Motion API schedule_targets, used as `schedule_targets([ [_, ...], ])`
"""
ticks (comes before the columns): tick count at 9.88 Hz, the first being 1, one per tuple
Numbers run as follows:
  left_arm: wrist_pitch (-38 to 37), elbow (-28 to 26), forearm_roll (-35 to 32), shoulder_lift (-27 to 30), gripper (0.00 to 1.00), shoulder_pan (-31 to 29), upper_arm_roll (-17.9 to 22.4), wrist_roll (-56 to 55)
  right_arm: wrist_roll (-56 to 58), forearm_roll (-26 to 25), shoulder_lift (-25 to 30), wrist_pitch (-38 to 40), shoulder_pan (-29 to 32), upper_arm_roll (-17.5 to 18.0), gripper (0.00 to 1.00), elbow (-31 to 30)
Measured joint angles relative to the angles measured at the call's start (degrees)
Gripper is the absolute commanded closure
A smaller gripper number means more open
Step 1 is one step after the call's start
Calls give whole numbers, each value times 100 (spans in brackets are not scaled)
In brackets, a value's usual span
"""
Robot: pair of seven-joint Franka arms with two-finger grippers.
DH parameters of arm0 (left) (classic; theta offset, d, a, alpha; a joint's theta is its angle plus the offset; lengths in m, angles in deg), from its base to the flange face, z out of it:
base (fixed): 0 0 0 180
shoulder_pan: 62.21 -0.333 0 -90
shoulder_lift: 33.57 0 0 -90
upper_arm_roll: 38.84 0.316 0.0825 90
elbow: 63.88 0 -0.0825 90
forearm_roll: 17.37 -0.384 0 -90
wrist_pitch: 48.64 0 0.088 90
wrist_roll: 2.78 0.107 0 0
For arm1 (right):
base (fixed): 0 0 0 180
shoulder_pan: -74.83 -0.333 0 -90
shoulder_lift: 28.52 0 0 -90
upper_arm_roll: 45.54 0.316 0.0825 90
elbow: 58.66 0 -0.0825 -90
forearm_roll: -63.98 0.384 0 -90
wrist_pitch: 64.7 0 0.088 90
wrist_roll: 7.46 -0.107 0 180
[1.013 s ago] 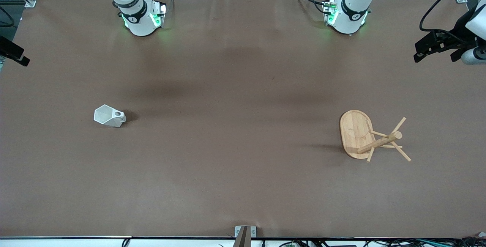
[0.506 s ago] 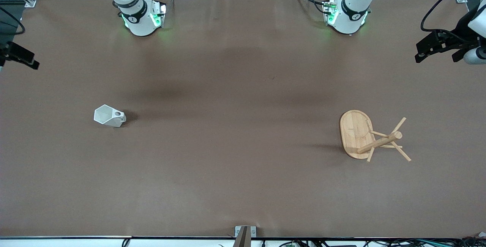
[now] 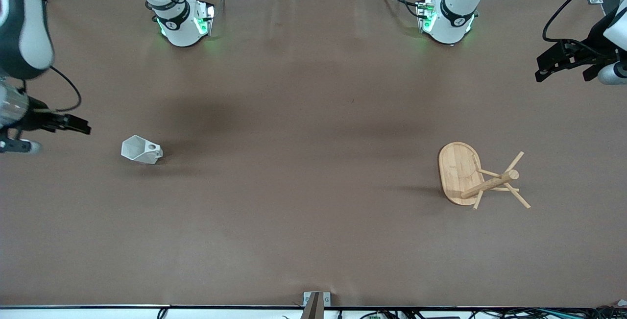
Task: Hang cup on rack
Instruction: 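Reach the right gripper down to the white cup and close on it, then lift the white cup with the right gripper toward the table middle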
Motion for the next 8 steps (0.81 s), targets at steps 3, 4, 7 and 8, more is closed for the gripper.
schedule_targets([
  [3, 0, 8, 0, -3, 0, -2, 1, 0, 32, 0, -344, -1667, -9, 50, 0, -1032],
  [4, 0, 10, 0, -3, 0, -3, 1, 0, 95, 0, -472, -2137, -15, 68, 0, -1280],
  [7, 0, 11, 0, -8, 0, -2, 2, 0, 411, 0, -861, -2729, -16, 74, 20, -1501],
  [8, 0, 11, 0, -9, 0, -3, 2, 0, 443, 0, -928, -2788, -16, 75, 29, -1503],
])
